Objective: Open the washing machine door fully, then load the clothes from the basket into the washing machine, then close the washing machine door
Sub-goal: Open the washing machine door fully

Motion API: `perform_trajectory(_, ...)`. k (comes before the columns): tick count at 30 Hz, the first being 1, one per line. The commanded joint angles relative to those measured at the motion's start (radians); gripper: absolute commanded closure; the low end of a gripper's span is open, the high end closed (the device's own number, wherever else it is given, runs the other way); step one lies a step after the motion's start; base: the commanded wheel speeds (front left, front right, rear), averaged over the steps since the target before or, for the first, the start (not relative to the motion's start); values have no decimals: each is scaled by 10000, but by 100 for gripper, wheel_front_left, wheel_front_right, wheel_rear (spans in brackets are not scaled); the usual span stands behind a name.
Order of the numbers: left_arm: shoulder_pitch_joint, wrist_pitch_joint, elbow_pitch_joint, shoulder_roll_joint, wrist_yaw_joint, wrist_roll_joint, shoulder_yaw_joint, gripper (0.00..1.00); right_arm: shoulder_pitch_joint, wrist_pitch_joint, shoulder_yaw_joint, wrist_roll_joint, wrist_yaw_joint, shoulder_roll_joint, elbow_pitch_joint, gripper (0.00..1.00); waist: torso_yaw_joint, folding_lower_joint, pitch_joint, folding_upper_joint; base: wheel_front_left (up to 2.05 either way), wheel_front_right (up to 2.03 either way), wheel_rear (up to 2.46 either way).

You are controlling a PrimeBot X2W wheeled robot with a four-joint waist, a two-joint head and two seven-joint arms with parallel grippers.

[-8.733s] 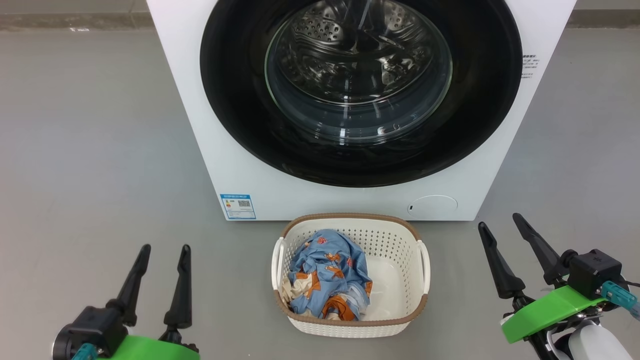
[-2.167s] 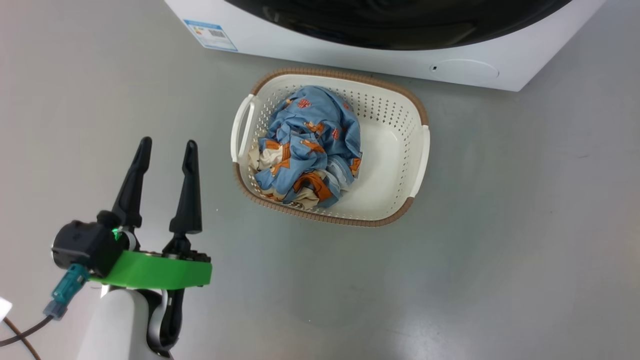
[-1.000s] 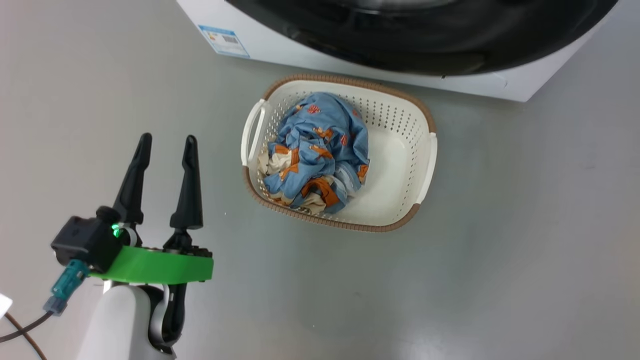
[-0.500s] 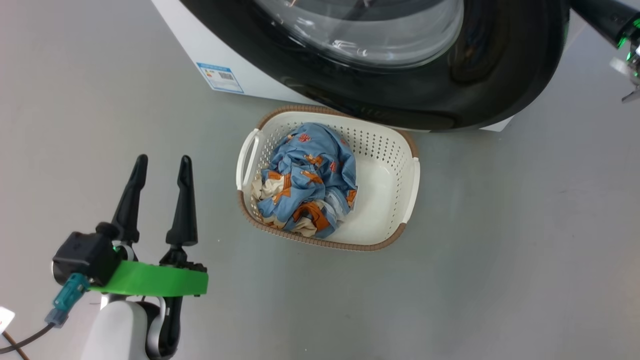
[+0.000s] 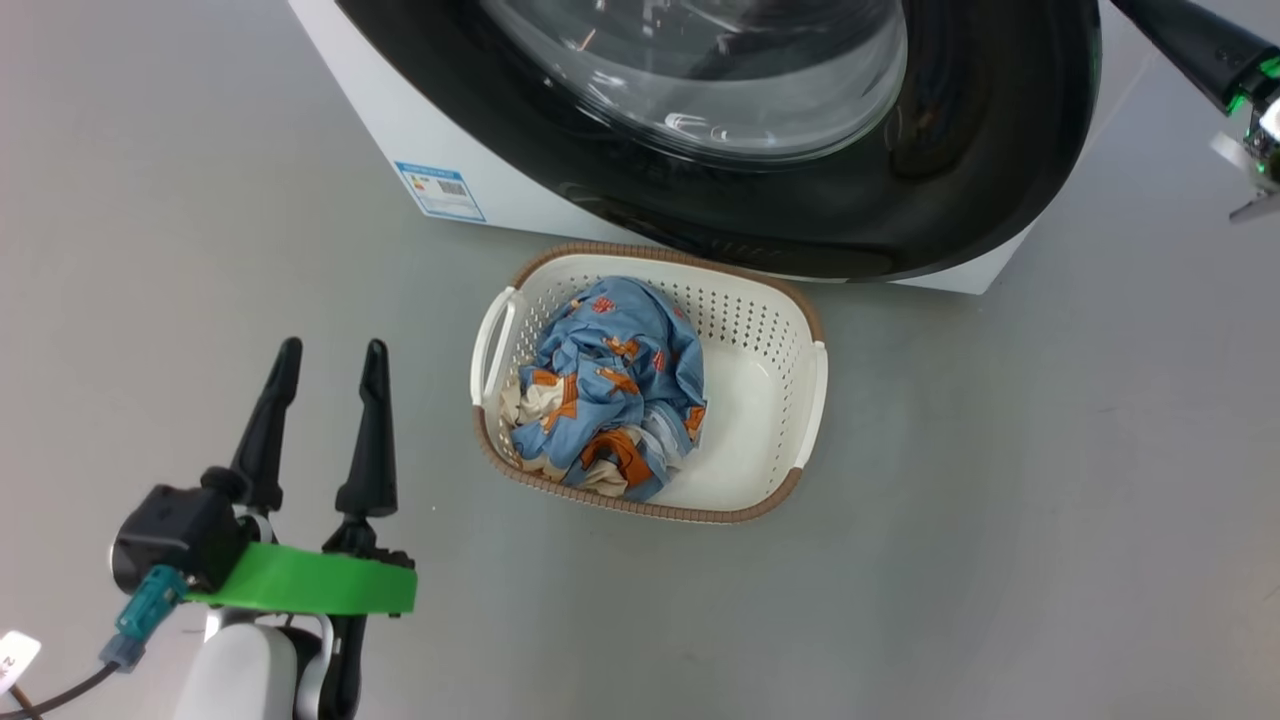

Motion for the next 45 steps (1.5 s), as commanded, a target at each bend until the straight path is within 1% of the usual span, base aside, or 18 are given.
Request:
perform_trajectory(1,68,-80,-183,216,-29,137,360,0,377,-142,-47,-117,17,-16,-224,100,-34,0,-98,0,0,0,0)
perform_trajectory(6,150,-80,-182,216,-48,191,395,0,513,-413,-174,-217,17,-28,-278,100,-105,0,-206,0,0,0,0)
perform_trajectory(10,209,-80,-165,216,-64,222,383,0,685,-787,-325,-360,17,-82,-558,100,-188,0,-317,0,0,0,0)
perform_trajectory(11,232,-80,-153,216,-67,229,385,0,765,-895,-356,-401,17,-98,-671,97,-213,0,-372,0,0,0,0)
perform_trajectory(13,291,-80,-132,216,-73,246,399,0,968,-1145,-369,-592,17,-191,-958,75,-258,0,-460,0,0,0,0)
perform_trajectory(14,323,-80,-121,216,-76,256,409,0,1095,-1330,-386,-688,17,-221,-1112,57,-282,0,-521,0,0,0,0)
perform_trajectory(15,360,-80,-111,216,-79,270,426,0,1235,-1485,-414,-717,17,-223,-1276,15,-310,0,-568,0,0,0,0)
perform_trajectory(16,393,-80,-104,216,-81,284,452,0,1377,-1628,-427,-767,17,-244,-1450,0,-347,0,-617,0,0,0,0)
perform_trajectory(25,622,-80,-144,216,-100,414,663,0,2472,-3045,-78,-1768,17,-649,-2935,0,-818,0,-945,0,0,0,0)
perform_trajectory(30,662,-80,-217,216,-106,443,752,0,2856,-4127,211,-2501,17,-919,-3481,0,-1071,0,-934,0,0,0,0)
perform_trajectory(34,711,-80,-270,216,-110,467,797,0,3287,-4984,408,-2865,17,-1168,-3857,0,-1195,0,-899,0,0,0,0)
perform_trajectory(40,695,-80,-372,216,-113,548,852,0,3978,-6489,644,-3800,17,-1672,-4135,0,-1275,0,-769,0,0,0,0)
perform_trajectory(42,662,-80,-379,216,-114,561,825,0,4281,-7025,689,-4184,17,-1758,-4053,0,-1268,0,-746,0,0,0,0)
perform_trajectory(45,630,-80,-389,216,-115,562,798,0,4740,-7443,669,-4928,17,-1751,-3900,0,-1264,0,-710,0,0,0,0)
